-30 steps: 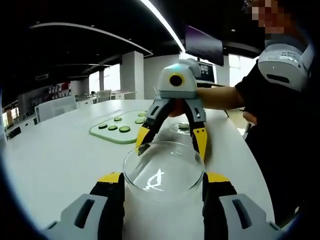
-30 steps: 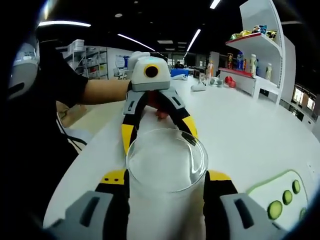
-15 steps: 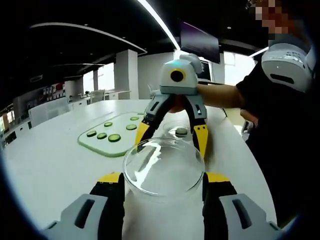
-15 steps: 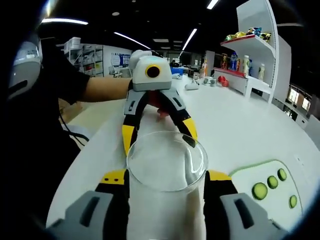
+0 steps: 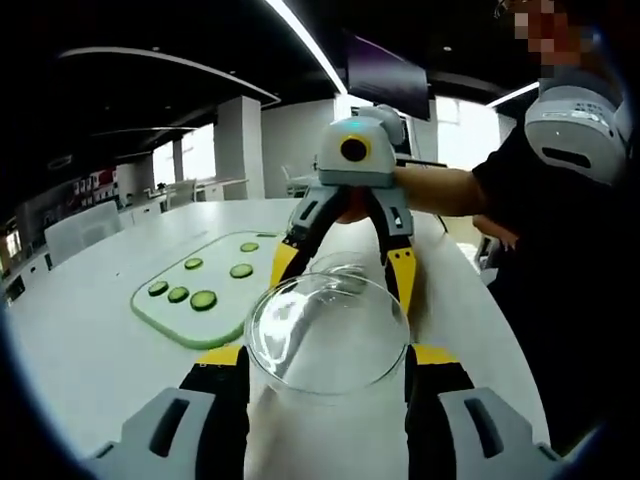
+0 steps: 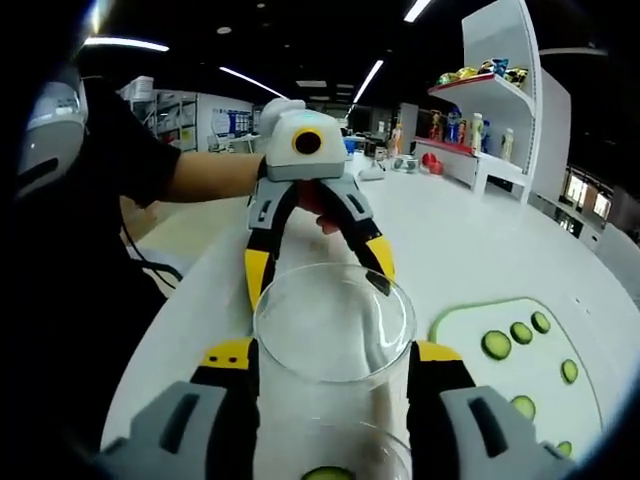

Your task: Open the petri dish lid, add cucumber slices into the petri dish, and close the lid

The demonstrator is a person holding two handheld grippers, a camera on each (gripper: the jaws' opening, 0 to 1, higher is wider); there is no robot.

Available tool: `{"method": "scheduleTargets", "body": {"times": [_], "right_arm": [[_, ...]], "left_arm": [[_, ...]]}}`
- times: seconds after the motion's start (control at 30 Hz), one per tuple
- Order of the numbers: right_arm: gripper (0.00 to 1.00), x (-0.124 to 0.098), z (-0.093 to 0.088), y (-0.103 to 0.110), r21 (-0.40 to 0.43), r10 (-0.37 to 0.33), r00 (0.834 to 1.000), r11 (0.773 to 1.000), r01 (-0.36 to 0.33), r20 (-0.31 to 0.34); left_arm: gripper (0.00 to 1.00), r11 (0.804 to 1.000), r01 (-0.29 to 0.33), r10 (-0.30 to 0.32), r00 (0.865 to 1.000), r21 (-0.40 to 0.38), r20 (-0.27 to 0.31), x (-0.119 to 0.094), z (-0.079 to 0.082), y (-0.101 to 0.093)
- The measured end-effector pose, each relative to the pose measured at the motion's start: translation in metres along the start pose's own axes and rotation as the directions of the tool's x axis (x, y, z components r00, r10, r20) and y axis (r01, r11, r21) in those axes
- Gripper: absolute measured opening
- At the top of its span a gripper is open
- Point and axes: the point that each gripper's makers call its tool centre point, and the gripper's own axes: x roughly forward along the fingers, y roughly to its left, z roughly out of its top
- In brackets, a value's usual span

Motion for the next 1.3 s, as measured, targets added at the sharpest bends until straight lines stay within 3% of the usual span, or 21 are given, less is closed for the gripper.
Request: {"method": "scheduleTargets", "body": {"times": [0.67,1.3], "right_arm": [[0.56,-0.042,-0.022,-0.003,0.016,-0.065,0.998,0.998,0.065,-0.024],[0.56,-0.077,-0.047,0.002,0.039,-0.104,0.994,0.994,0.106,-0.033]], "left_arm": [[0.61,0.997,0.062,-0.062,0.998,0.053,-0.004,0.041,0.019,-0.011],[0.61,0.99,0.122,-0.121,0.992,0.067,-0.021,0.081,0.025,-0.024]]}}
